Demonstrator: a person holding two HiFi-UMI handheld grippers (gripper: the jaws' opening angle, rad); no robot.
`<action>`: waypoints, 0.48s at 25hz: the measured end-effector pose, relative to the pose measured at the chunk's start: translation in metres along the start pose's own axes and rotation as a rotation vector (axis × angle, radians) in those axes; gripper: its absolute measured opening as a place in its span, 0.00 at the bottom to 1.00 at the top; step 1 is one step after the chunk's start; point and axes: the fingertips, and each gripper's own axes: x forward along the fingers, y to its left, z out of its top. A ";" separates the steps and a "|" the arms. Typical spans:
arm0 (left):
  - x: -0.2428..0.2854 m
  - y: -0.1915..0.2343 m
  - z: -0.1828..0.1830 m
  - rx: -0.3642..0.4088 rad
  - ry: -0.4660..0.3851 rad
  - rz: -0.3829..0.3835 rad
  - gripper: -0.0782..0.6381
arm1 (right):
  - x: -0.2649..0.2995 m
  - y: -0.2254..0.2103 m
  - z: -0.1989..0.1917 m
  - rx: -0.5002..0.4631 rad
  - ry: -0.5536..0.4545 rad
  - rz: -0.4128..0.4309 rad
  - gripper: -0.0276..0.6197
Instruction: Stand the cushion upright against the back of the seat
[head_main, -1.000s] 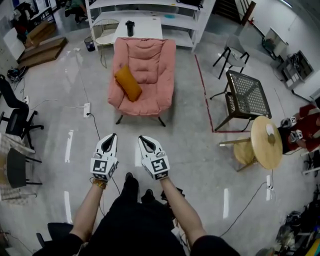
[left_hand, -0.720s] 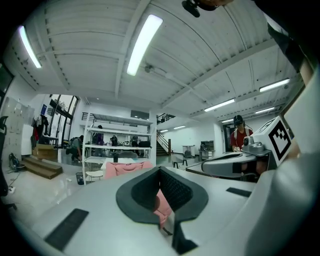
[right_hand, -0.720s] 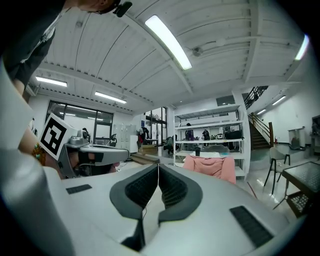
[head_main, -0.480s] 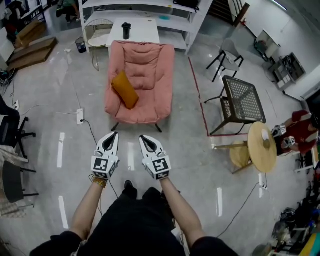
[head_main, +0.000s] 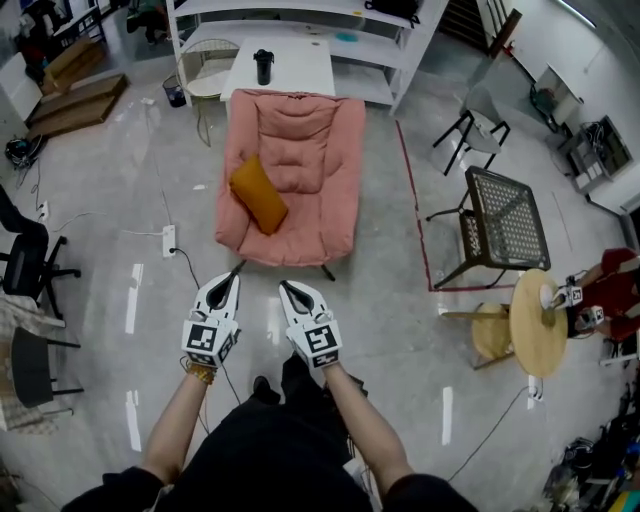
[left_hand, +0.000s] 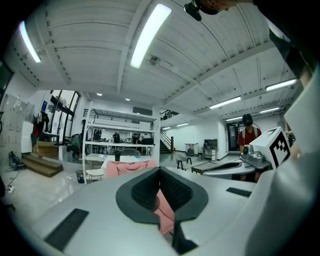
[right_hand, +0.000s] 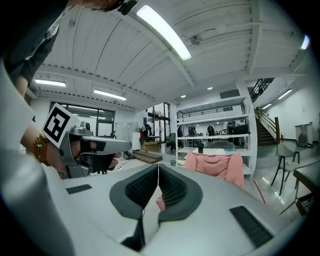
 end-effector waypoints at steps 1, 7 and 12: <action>0.012 0.001 0.002 0.004 -0.001 0.008 0.13 | 0.006 -0.012 0.000 0.005 -0.002 0.008 0.07; 0.071 0.007 0.014 0.000 0.010 0.061 0.13 | 0.037 -0.081 0.007 0.022 -0.010 0.035 0.07; 0.104 0.013 0.009 0.011 0.027 0.076 0.13 | 0.055 -0.118 0.003 0.040 -0.015 0.032 0.07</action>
